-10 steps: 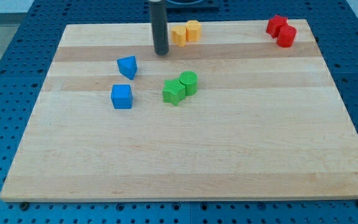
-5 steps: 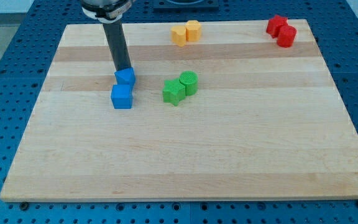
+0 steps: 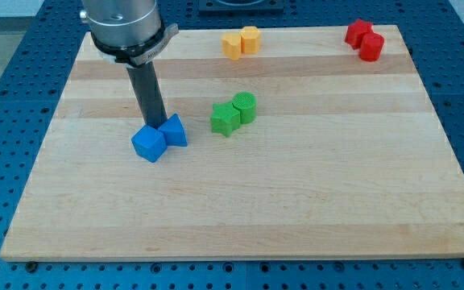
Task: Move the blue triangle to the bottom right
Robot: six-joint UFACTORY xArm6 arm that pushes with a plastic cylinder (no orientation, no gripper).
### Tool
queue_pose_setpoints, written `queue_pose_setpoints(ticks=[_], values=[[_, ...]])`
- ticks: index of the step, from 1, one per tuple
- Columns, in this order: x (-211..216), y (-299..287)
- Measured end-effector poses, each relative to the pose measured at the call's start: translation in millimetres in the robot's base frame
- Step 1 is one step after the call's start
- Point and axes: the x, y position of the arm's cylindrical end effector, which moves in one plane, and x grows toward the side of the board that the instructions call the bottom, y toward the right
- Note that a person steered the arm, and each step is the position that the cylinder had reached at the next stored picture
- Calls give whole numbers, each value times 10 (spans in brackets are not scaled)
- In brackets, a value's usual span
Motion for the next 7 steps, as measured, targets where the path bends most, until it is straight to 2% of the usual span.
queue_pose_setpoints(ticks=[2, 4, 6, 7], values=[[0, 29], [67, 324], [456, 630], [458, 899]])
